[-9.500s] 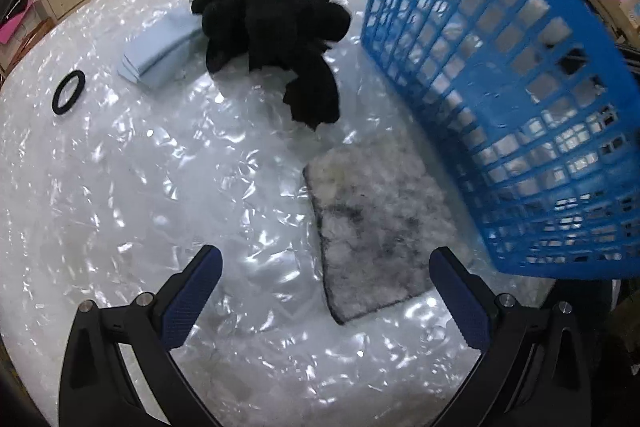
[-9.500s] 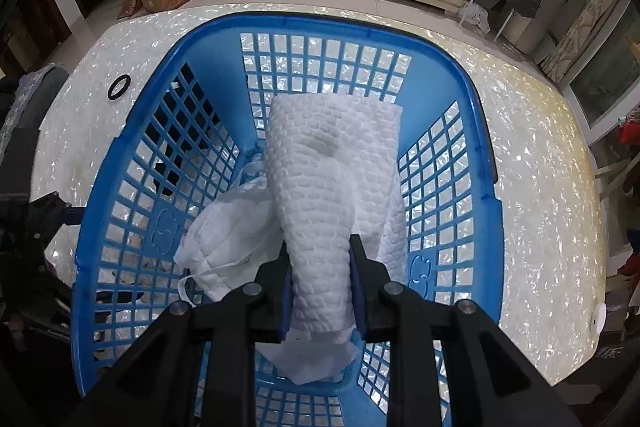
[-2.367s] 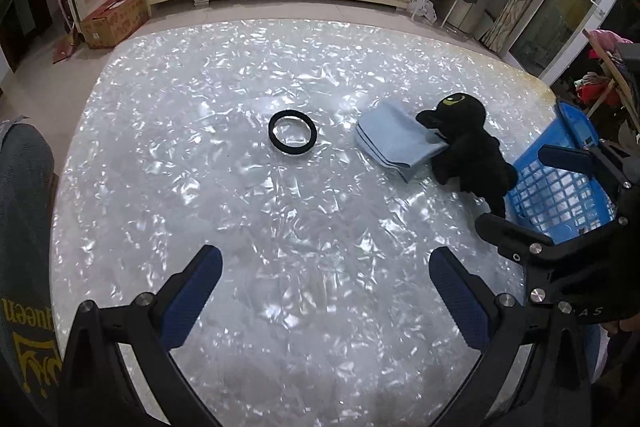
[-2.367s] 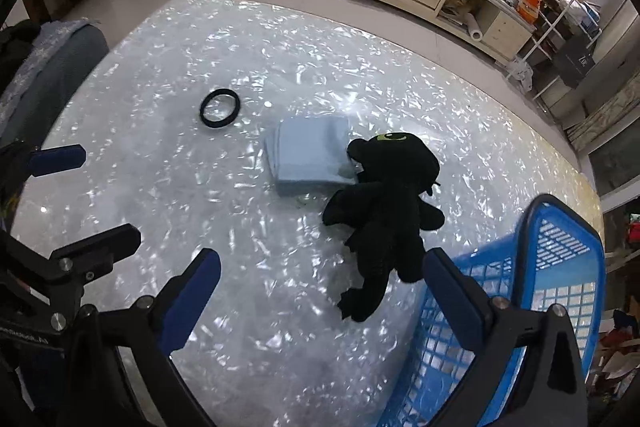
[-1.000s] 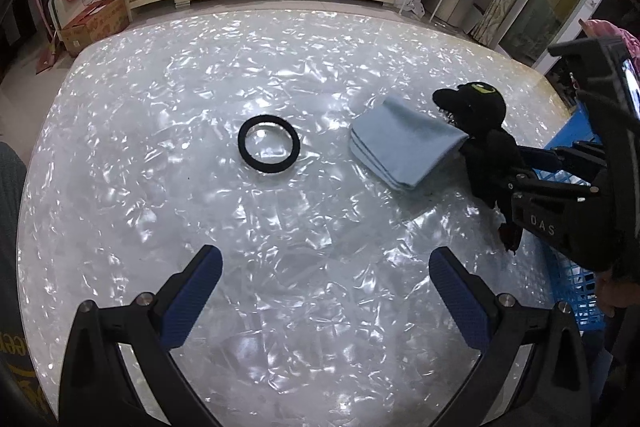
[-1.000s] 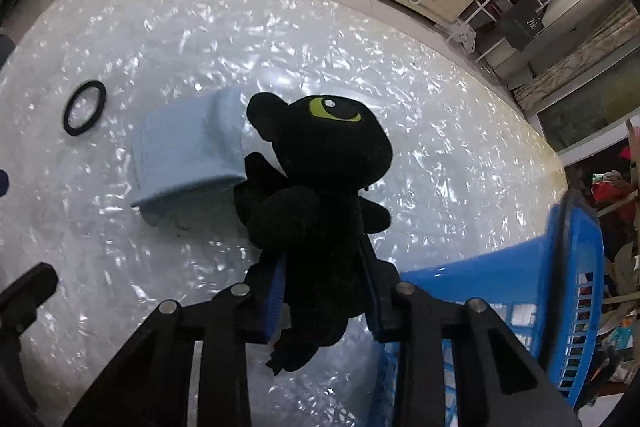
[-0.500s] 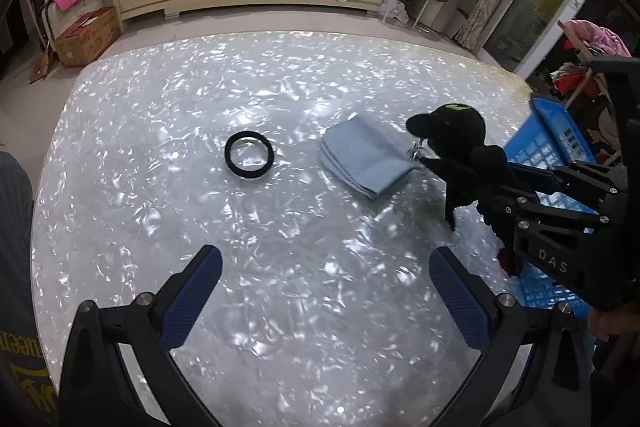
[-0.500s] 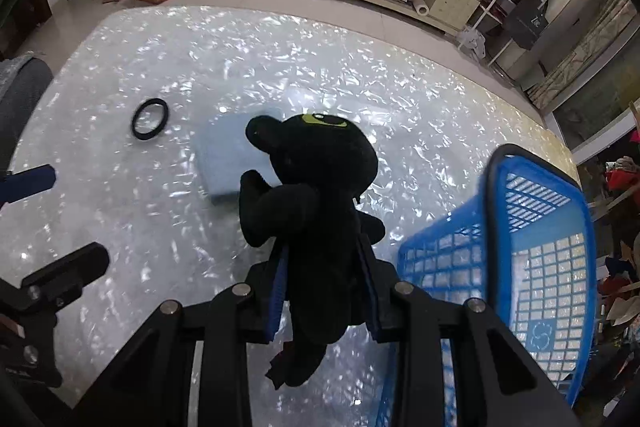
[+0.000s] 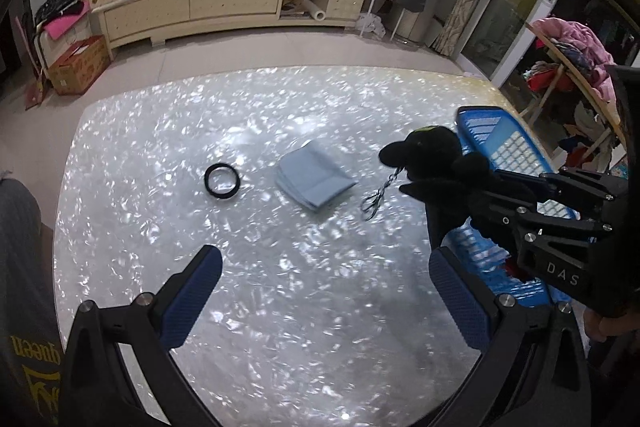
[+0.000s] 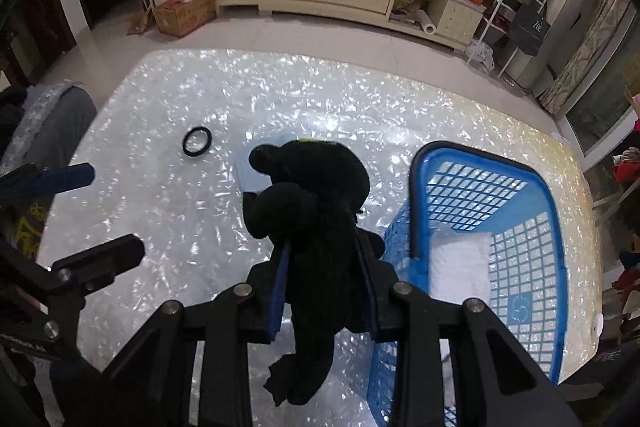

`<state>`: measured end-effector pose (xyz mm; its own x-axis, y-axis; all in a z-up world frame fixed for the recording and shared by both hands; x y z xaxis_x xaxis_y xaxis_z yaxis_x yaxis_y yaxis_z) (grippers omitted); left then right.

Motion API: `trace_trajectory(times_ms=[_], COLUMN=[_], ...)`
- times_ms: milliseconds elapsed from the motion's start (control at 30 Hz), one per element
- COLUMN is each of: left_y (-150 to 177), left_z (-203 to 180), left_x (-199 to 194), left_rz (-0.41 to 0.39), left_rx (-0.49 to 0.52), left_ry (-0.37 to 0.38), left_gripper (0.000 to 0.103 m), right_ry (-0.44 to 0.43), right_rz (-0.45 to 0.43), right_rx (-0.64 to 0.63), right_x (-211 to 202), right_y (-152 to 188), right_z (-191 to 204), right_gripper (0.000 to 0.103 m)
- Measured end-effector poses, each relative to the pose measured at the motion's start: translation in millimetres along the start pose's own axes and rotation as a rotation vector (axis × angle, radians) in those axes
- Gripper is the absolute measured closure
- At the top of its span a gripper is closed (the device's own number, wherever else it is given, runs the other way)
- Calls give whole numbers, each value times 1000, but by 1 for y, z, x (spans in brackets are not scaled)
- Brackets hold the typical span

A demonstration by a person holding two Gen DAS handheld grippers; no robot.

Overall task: Organize soft objects
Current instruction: 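Carry the plush toy into the blue basket and lower it with the right gripper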

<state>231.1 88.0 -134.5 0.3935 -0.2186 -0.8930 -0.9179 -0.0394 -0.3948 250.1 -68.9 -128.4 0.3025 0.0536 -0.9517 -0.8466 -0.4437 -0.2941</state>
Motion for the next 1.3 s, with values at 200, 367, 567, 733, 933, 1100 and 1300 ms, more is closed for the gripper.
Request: trace_trajectory(times_ms=[200,367,567,733,933,1100,1300], left_y=[-7,-16,-29,-42,-50,-54,-57], left_z=[-32,-61,-97,-125,-146,-158,-160], left_x=[-24,-39,-46,-42,-26,-3,26], left_rz=[-28,-52,-72,-78,-61,-26,17], left_rx=[38,72,132,172,204,219,217], left_ry=[7,16,22,32,33,25,23], left_gripper=[0,0,0,0,0,0,0], right_ry=[-29,-32,-27,-12,3,13,16], right_rz=[-59,-111,-157,-182,-192,-185,-152], right_rx=[13,31,66,95,134,162,175], right_x=[-30,-58,-73,-76,-70,-61,-41], right_y=[7,12,14,14,17,20,20], right_z=[-15,-36,-62,-79,-98,-111,-118], right_gripper=[75,75,75,75,75,75,75])
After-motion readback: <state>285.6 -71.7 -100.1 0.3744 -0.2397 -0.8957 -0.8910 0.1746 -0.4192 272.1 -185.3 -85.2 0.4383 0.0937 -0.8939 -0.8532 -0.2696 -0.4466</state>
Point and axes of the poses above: each gripper's, at about its wrist camera, not at the fingertips, and x roughly the way its jaws point, z to its left, y to its underside, the point moved 8 cm from there along x, roughly the way its jaws point, and after that the axes turned 10 degrees about z, right-handed, at the moved point
